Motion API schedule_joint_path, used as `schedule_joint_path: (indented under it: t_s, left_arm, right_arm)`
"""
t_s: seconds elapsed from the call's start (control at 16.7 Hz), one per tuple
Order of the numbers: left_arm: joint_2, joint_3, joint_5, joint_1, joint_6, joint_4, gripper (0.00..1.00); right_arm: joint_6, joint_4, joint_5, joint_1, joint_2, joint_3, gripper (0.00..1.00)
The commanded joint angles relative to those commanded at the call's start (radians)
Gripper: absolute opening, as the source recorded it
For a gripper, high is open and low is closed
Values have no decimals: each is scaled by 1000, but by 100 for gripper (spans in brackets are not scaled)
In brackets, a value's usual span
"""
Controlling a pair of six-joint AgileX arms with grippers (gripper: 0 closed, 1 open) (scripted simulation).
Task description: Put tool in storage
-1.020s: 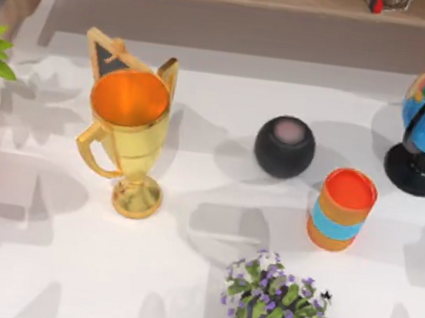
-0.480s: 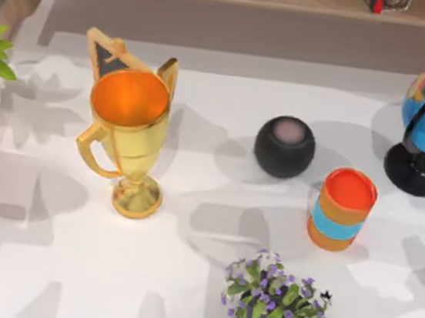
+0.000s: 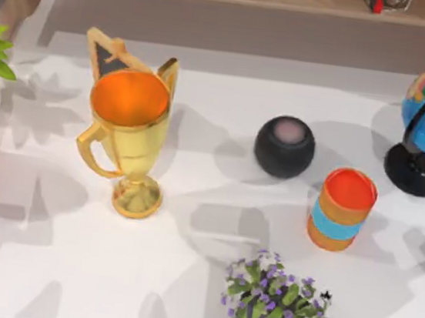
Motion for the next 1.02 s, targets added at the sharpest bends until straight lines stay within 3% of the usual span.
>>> schedule_joint_path:
  t_s: [0.3, 0.66, 0.96, 1.02]
  left_arm:
    - [0, 0, 0, 0, 0, 0, 100]
    - [0, 0, 0, 0, 0, 0, 100]
    - [0, 0, 0, 0, 0, 0, 100]
    - [0, 0, 0, 0, 0, 0, 100]
  right_arm:
    - [1, 5, 0, 3, 0, -5, 100]
    - [3, 180, 0, 2, 80, -95, 100]
    - [3, 205, 0, 2, 95, -110, 100]
    - [3, 205, 0, 2, 95, -110, 92]
